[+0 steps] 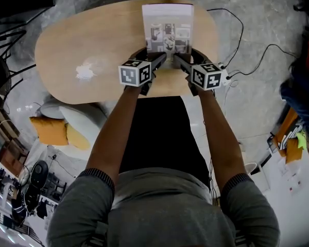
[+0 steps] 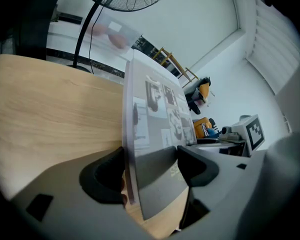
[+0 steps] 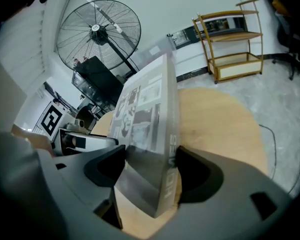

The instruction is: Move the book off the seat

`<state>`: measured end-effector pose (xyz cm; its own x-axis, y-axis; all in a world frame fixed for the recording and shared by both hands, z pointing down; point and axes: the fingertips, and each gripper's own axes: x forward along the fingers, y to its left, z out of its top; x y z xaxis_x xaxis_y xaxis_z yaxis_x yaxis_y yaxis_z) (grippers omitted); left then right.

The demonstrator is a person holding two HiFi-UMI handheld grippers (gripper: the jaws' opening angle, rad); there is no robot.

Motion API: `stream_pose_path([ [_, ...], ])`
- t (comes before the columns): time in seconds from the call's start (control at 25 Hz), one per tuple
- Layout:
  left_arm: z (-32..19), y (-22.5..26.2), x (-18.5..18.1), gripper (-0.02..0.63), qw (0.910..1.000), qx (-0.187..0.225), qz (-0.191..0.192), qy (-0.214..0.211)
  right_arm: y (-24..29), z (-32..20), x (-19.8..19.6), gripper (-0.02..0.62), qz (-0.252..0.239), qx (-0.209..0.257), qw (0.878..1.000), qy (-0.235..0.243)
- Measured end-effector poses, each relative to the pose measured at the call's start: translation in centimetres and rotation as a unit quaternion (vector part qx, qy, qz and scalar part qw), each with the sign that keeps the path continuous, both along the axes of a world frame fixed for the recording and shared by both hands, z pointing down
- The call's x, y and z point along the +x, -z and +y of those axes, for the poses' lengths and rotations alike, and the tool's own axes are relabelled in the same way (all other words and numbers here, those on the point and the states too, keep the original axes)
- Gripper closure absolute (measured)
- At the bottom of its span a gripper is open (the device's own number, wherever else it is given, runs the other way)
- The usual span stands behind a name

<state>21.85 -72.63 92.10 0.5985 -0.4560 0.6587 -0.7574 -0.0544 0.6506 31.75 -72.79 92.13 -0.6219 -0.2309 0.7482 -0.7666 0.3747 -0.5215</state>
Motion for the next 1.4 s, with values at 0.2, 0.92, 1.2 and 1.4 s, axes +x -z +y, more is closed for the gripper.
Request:
stream_pose_path([
  [0.2,0.4,-1.8,0.1,0.256,0.9995,-0.026,0.011,0.013,-1.7,0.3,0.1,0.244,0.006,-0.024,1.000,-0.011],
  [0.92,1.1,1.5,-2.3,0.257,0.9981,0.002,-0.057,0.024,1.9,-0.8,0.5,0.268,0.006,0.019,1.000,0.001],
  [1.2,1.5,10.4,-1.6,0.258,0.9961,0.063,-0.050,0.037,10.4,-0.1,-0.6,0.273,-0.037,0.074,0.996,0.039],
  [1.4,2.2,18.0,-0.7,0.258,0.9927,0.103,-0.046,0.044,17.2,0.8,-1.0,0.281,-0.061,0.109,0.990,0.071],
])
